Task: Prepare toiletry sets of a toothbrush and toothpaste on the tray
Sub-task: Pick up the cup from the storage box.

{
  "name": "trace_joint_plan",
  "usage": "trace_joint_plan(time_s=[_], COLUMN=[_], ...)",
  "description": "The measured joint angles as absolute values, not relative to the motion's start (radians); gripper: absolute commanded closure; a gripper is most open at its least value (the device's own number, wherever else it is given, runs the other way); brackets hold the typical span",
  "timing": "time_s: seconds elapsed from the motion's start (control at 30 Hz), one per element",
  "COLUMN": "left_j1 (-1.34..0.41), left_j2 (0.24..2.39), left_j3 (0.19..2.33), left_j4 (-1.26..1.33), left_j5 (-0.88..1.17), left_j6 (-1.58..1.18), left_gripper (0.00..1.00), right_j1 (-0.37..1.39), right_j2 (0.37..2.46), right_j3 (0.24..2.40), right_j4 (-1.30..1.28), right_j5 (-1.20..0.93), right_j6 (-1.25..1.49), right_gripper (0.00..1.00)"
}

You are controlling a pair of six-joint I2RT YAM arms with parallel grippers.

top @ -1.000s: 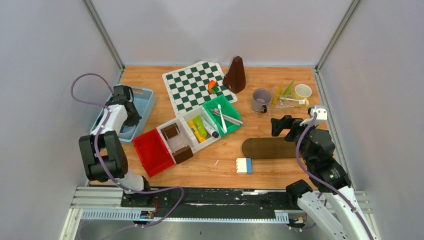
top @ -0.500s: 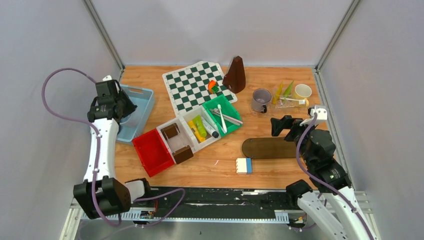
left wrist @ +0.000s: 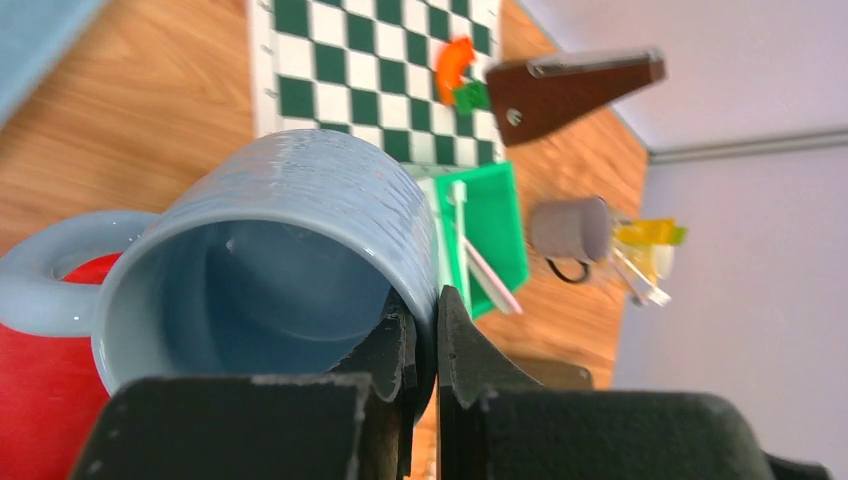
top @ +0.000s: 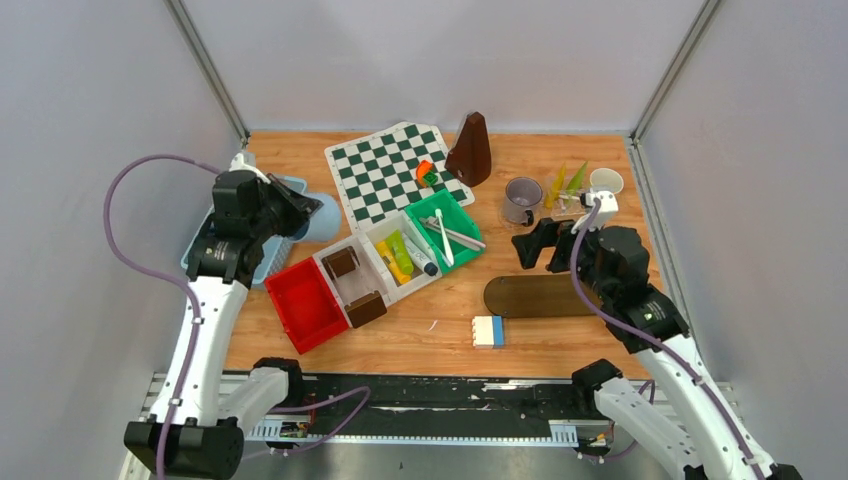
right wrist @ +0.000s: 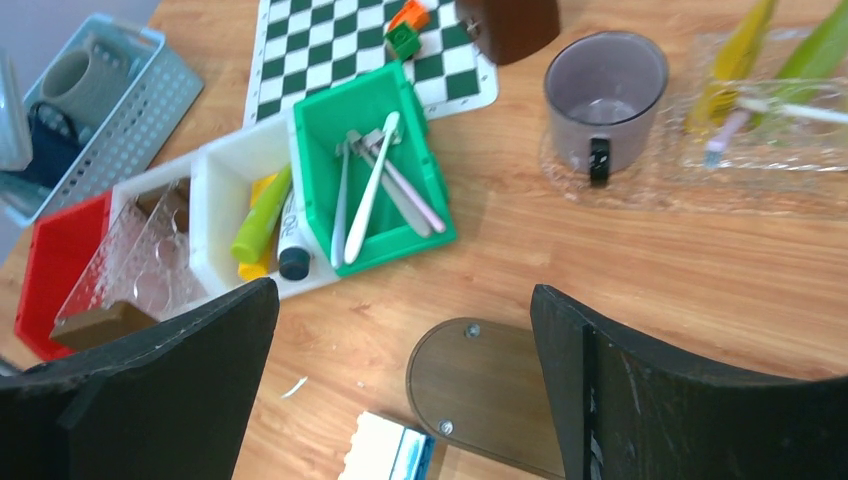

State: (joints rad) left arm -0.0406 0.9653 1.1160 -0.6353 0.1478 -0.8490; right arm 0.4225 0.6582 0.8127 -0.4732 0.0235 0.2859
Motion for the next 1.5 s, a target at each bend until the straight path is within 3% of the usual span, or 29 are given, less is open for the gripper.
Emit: trace_joint_plan(time_s=[0.23, 0.4, 0.63, 0.9, 1.13, 1.5], left_j1=[-0.23, -0.371, -0.574, -0.741, -0.82, -0.875], left_j2=[0.965, 0.995, 1.074, 1.165, 1.265, 1.309], left_j3=[1.066, 1.046, 1.046, 1.049, 1.104, 1.136], left_j4=[-0.537, -0.432, -0.34, -0.194, -0.122, -0.033], left_j5=[0.112, 0.048, -0.126, -0.29, -0.374, -0.44], left_j6=[-1.031, -1.156, -1.264, -1.392, -1.435, -1.448], left_gripper=[1.0, 1.0, 1.0, 1.0, 1.0, 1.0], right_j1=[0.439, 0.55, 0.733, 0.826, 0.877, 0.883], right_j2=[0.782, 0.832, 0.863, 0.902, 0.917, 0.915], right_j3=[0.813, 0.812, 0.781, 0.665, 0.546, 0.534], right_j4=[-0.447, -0.365, -0.17, 0.098, 0.291, 0.414], right_j5=[-0.103, -0.105, -0.019, 0.09, 0.11, 0.28], right_j6=[0.323, 0.348, 0.375, 0.381, 0.359, 0.313], right_gripper=[0.01, 0.01, 0.03, 0.09, 0.1, 0.0])
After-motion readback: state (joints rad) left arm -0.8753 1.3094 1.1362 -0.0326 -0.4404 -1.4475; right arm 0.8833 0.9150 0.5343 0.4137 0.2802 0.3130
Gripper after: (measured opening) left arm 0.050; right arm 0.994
